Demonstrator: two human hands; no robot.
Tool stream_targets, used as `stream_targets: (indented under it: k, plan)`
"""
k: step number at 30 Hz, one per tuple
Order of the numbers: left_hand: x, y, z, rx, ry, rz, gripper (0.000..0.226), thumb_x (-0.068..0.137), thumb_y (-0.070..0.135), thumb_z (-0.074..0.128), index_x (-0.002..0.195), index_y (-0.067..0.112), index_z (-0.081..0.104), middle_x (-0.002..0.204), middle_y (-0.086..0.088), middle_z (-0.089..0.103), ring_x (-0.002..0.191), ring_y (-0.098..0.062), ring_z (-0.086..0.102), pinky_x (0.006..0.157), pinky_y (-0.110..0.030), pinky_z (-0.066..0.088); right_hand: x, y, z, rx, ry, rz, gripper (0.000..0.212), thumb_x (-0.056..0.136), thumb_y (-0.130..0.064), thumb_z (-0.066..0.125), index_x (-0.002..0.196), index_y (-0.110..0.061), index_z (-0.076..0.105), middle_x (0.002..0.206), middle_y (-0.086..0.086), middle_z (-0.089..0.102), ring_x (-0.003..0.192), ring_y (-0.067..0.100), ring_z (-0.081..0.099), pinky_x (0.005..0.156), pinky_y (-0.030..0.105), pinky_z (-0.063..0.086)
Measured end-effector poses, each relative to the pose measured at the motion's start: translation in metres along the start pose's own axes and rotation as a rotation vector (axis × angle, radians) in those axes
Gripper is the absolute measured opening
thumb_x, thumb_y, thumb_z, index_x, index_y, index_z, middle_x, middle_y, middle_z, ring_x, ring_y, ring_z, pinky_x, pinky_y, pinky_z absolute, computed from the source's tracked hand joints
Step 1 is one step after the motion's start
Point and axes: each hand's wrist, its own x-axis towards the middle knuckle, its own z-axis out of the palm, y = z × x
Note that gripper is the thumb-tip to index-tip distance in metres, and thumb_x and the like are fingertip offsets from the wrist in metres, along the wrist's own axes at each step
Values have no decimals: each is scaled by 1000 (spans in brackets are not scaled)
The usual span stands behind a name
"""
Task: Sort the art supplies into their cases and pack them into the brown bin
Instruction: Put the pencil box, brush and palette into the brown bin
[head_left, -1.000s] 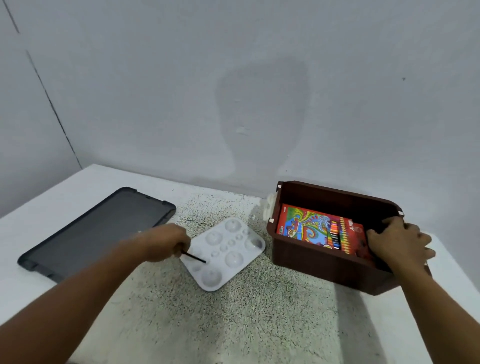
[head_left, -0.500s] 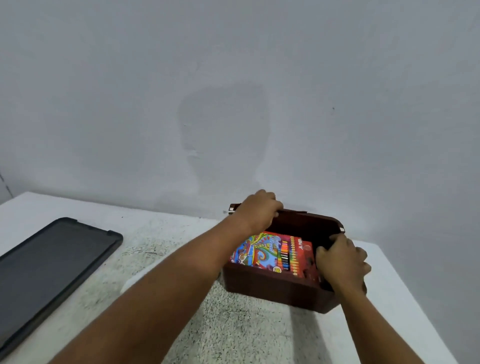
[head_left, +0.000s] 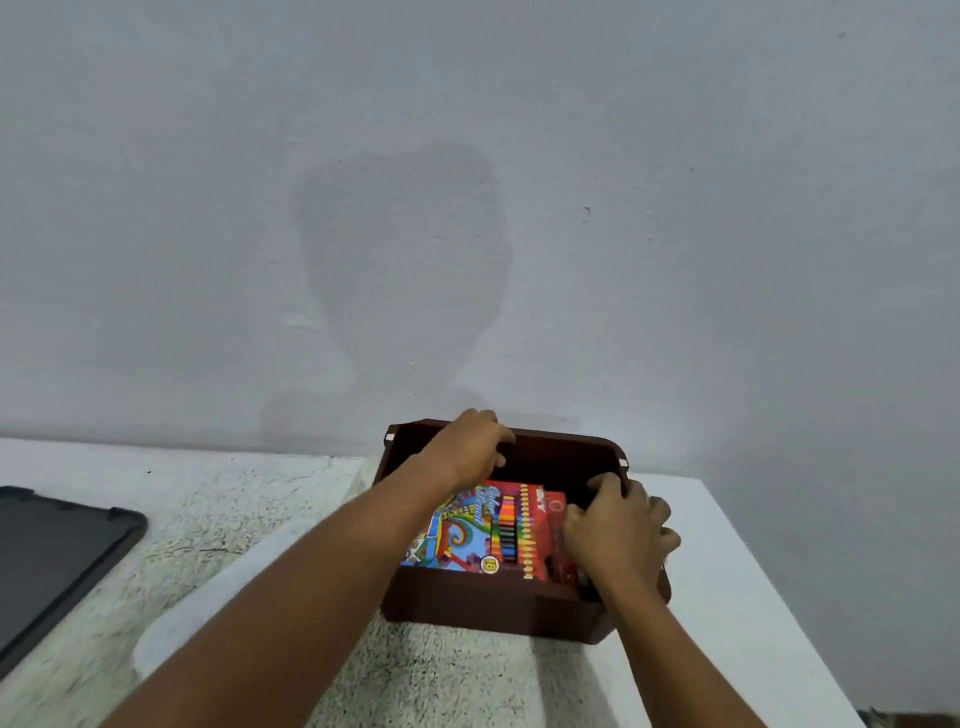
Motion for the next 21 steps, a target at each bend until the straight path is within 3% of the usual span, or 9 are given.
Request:
stream_targets:
  k: [3, 6, 8, 10, 11, 12, 14, 17, 21]
  plan:
    - [-20, -18, -23, -159, 175, -64, 28, 90, 13, 60, 117, 15, 65, 109, -8, 61, 105, -23, 54, 91, -31, 42, 2, 0, 3, -75, -18, -6, 40, 88, -47, 52, 122, -27, 50, 136, 10, 45, 127, 32, 35, 100, 47, 31]
    - [-58, -52, -39, -226, 401, -227, 29, 83, -2, 54, 105, 13, 67, 99, -8, 62, 93, -21, 57, 79, -24, 40, 4, -1, 7, -115, -37, -8, 42, 87, -53, 52, 121, -27, 50, 137, 13, 43, 127, 34, 33, 101, 49, 29]
    - [-89, -79, -40, -253, 404, -387, 29, 78, -6, 51, 96, 12, 65, 98, -7, 62, 92, -23, 58, 75, -23, 37, 5, 0, 6, -144, -46, -5, 45, 87, -55, 52, 121, -27, 50, 136, 14, 43, 128, 36, 32, 102, 51, 29]
    - [-123, -104, -31, -249, 218, -513, 21, 79, 9, 62, 99, 16, 60, 105, -6, 60, 101, -26, 58, 78, -26, 40, 6, -2, 7, -162, -59, -5, 47, 87, -56, 52, 123, -26, 50, 137, 15, 42, 129, 37, 32, 103, 52, 29]
    - [-140, -112, -24, -197, 75, -554, 35, 77, 27, 70, 109, 21, 57, 115, -7, 55, 112, -28, 53, 86, -31, 42, 5, -3, 8, -168, -65, -5, 48, 86, -57, 52, 123, -26, 50, 137, 16, 42, 129, 37, 31, 103, 53, 29]
    - [-155, -117, -15, -123, -87, -577, 63, 70, 49, 74, 124, 28, 49, 130, -7, 46, 125, -30, 42, 96, -38, 40, 6, -3, 8, -171, -67, -1, 48, 86, -57, 53, 123, -26, 50, 137, 17, 42, 129, 38, 31, 103, 54, 28]
    - [-180, -120, 0, 18, -307, -608, 113, 47, 81, 68, 143, 47, 19, 154, -5, 12, 141, -36, 11, 106, -58, 26, 5, -4, 7, -171, -74, 4, 49, 85, -58, 54, 122, -25, 51, 137, 18, 42, 129, 39, 31, 104, 54, 28]
    - [-202, -122, 20, 80, -433, -588, 138, 22, 94, 50, 141, 57, -8, 156, -3, -25, 141, -42, -18, 103, -74, 13, 2, -5, 5, -183, -84, 3, 50, 85, -58, 55, 123, -26, 51, 138, 18, 41, 130, 40, 31, 104, 54, 27]
    - [-215, -133, 33, 99, -435, -608, 131, 33, 94, 54, 142, 54, -6, 158, -8, -14, 142, -43, -5, 106, -69, 11, -1, -6, 3, -197, -86, -1, 50, 86, -57, 55, 124, -25, 52, 137, 18, 41, 129, 40, 31, 104, 54, 27]
